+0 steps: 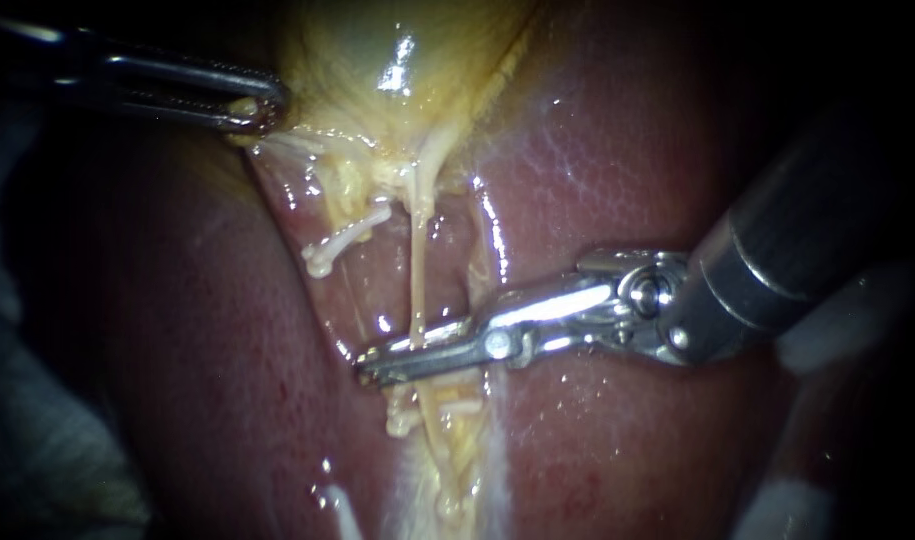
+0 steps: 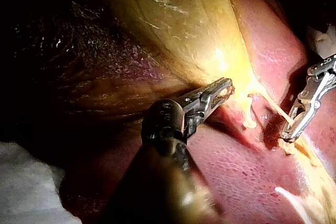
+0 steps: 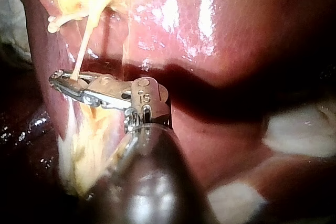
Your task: Going back first clip right tube
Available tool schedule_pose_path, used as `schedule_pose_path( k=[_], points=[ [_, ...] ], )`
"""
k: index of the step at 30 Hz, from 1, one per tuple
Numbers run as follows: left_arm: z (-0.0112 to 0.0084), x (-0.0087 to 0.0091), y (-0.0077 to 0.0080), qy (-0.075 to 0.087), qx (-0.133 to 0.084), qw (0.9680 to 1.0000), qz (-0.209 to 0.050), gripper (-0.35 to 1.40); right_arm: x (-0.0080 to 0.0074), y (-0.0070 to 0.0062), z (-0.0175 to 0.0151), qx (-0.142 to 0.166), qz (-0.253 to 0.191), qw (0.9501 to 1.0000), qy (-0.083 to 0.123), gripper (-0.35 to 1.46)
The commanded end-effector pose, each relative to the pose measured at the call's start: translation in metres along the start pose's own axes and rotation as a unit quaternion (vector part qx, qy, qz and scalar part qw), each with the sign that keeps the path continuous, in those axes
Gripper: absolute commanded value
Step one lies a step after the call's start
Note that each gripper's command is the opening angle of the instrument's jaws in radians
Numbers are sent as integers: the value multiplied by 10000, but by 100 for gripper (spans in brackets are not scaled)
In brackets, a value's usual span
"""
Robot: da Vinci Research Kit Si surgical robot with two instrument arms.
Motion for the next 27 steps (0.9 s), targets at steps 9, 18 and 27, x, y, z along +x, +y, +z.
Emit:
schedule_pose_path(
  k=[9, 18, 27],
  points=[
    [0, 0, 0, 0, 2, 10000, 0, -35, -2, 14, 15, -51, -870, 9962, 98, 43],
    [0, 0, 0, -1, 1, 10000, 1, -35, -3, 35, 13, -257, -1287, 9910, 253, 49],
    [0, 0, 0, -1, 0, 10000, 1, -35, -13, 25, 8, -131, -1525, 9881, 114, 50]
  ],
)
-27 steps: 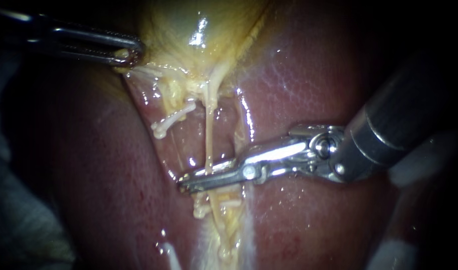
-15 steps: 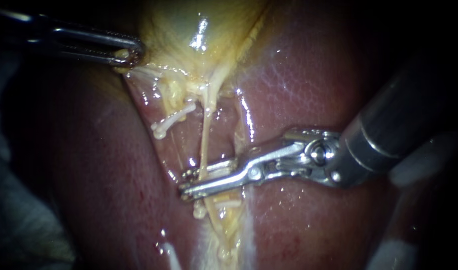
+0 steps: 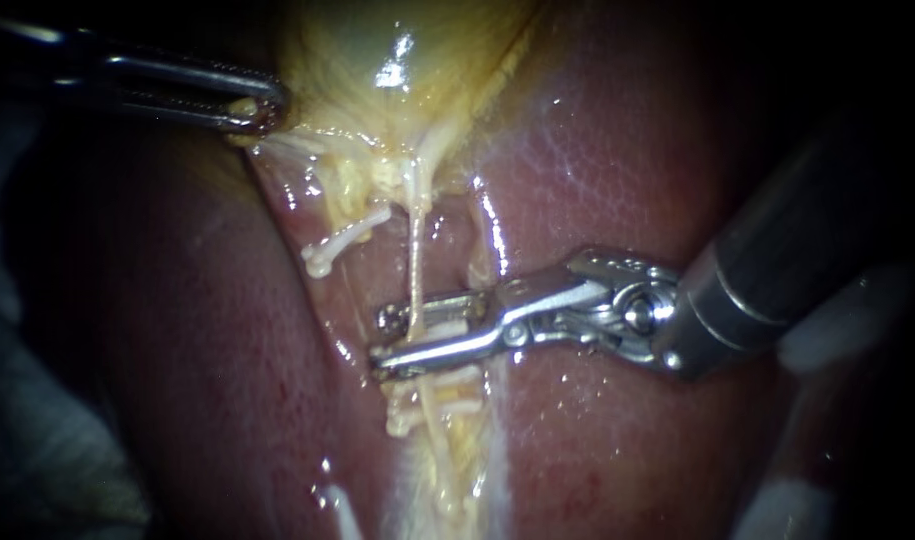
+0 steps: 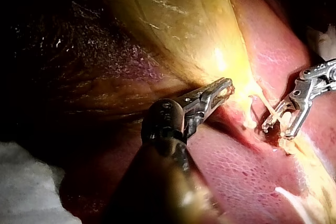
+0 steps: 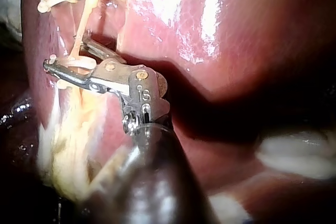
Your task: Going back first clip right tube
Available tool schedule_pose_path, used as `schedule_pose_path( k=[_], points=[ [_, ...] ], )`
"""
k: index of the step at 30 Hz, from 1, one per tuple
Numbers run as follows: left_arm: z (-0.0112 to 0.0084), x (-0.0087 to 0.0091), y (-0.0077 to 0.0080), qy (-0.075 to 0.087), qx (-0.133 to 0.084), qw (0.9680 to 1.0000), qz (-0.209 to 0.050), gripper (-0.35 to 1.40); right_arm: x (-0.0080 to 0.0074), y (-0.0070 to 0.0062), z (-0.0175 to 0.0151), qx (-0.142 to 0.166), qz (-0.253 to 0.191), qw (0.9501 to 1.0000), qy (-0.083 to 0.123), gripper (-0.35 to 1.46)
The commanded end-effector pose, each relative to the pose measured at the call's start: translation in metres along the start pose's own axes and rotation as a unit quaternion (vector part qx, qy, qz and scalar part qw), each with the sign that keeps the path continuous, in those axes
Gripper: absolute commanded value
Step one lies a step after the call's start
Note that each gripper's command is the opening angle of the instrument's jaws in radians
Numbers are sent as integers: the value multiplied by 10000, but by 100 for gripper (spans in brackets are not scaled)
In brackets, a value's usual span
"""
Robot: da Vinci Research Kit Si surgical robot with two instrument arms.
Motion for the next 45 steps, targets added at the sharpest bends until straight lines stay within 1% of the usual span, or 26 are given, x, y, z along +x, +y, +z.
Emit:
schedule_pose_path(
  k=[1, 3, 6, 8, 10, 14, 17, 22, 25, 28, 30, 34, 36, 38, 41, 43, 45],
  points=[
    [0, 0, 0, 0, -2, 10000, 0, -35, 0, -5, 0, 61, -14, 10000, -28, 50],
    [0, 0, 0, -1, -3, 10000, 0, -35, -2, -14, 1, 182, -77, 9998, -75, 50],
    [-1, 0, 0, -1, -3, 10000, 1, -35, -4, -24, 5, 308, -121, 9994, -72, 50],
    [-1, 0, 0, -1, -3, 10000, 1, -35, -5, -27, 7, 377, -130, 9992, -48, 50],
    [-1, 0, 0, -1, -3, 10000, 0, -35, -5, -29, 8, 432, -137, 9990, -32, 50],
    [-1, 0, 0, -1, -3, 10000, 0, -35, -4, -24, 6, 435, -167, 9989, -34, 49],
    [-1, 0, 0, -1, -3, 10000, 0, -35, -2, -16, 3, 434, -226, 9988, -32, 49],
    [-1, 0, 0, -1, -3, 10000, 0, -35, 1, -2, -4, 151, -342, 9992, 152, 49],
    [-1, 0, 0, -1, -3, 10000, 0, -35, 1, 4, -11, 9, -426, 9988, 258, 49],
    [-1, 0, 0, -1, -3, 10000, 0, -35, 0, 5, -18, -138, -530, 9979, 343, 49],
    [-1, 0, 0, -1, -3, 10000, 0, -35, -1, 5, -22, -191, -610, 9973, 352, 49],
    [-1, 0, 0, -1, -3, 10000, 0, -35, -4, 1, -36, -207, -955, 9946, 336, 50],
    [-1, 0, 0, -1, -3, 10000, 0, -35, -3, -4, -48, -267, -1207, 9917, 353, 50],
    [-1, 0, 0, -1, -3, 10000, 1, -35, 1, -11, -63, -367, -1468, 9877, 389, 50],
    [-1, 0, 0, -1, -4, 10000, 1, -35, 11, -22, -88, -505, -1733, 9827, 410, 50],
    [-1, 0, 0, -1, -3, 10000, 1, -35, 15, -29, -104, -621, -1858, 9801, 329, 50],
    [-1, 0, 0, -1, -4, 10000, 1, -35, 21, -38, -120, -775, -2120, 9739, 226, 50]
  ],
)
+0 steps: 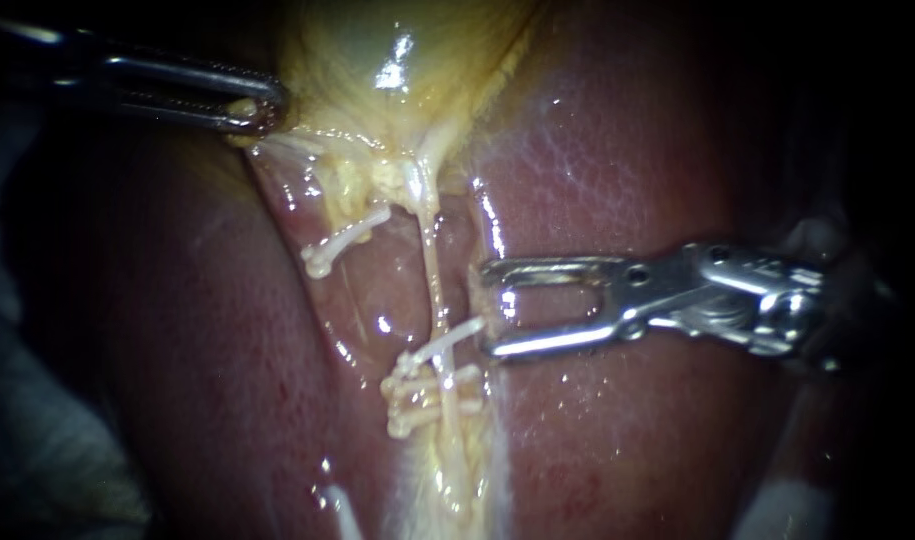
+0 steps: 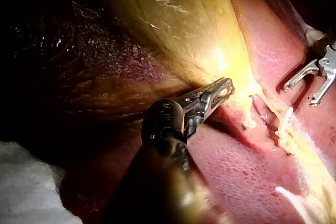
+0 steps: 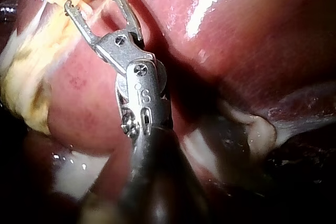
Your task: Going back first clip right tube
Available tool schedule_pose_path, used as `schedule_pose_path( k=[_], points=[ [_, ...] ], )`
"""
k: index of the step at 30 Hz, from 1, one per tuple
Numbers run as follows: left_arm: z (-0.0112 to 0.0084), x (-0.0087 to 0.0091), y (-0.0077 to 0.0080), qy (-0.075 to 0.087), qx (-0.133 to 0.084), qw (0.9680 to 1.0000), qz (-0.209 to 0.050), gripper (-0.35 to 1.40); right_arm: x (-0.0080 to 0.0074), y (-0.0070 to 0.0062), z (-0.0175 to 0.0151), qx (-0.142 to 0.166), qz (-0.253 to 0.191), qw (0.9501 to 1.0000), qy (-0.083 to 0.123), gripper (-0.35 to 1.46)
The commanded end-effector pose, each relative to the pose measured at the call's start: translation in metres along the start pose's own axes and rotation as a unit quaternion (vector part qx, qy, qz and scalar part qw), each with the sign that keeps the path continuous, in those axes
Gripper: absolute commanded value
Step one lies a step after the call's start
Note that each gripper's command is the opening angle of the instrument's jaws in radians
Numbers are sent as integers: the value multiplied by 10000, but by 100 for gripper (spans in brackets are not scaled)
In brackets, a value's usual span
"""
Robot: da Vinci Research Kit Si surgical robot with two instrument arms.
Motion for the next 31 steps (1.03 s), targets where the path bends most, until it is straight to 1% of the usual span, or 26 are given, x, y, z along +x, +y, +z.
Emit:
schedule_pose_path(
  k=[1, 2, 5, 6, 9, 12, 15, 17, 20, 23, 31],
  points=[
    [0, 0, 0, 0, 0, 10000, -1, -35, 4, 0, -6, -48, -81, 9999, -85, 50],
    [0, 0, 0, 0, 0, 10000, -1, -35, 8, -1, -13, -76, -210, 9995, -236, 50],
    [0, 0, 0, 0, 0, 10000, -1, -35, 14, -4, -25, -168, -437, 9975, -521, 50],
    [0, 0, 0, 0, 0, 10000, 0, -35, 15, -4, -27, -174, -486, 9970, -583, 50],
    [1, 0, -2, 1, 2, 10000, 3, -35, 17, -5, -31, -178, -625, 9956, -679, 50],
    [8, -5, -4, 20, 36, 10000, 17, -35, 17, -6, -31, -170, -685, 9951, -697, 50],
    [19, -11, -6, 9, 18, 10000, 34, -35, 18, -8, -31, -167, -686, 9951, -697, 50],
    [30, -14, -7, -14, -20, 10000, 45, -35, 18, -9, -31, -167, -686, 9951, -698, 50],
    [45, -14, -11, -27, -43, 10000, 54, -35, 18, -9, -31, -167, -716, 9946, -729, 50],
    [56, -13, -17, -55, -61, 9999, 61, -35, 17, -9, -32, -167, -720, 9941, -788, 50],
    [55, -16, -19, -71, -58, 9999, 72, -35, 17, -9, -31, -154, -719, 9940, -803, 50]
  ],
)
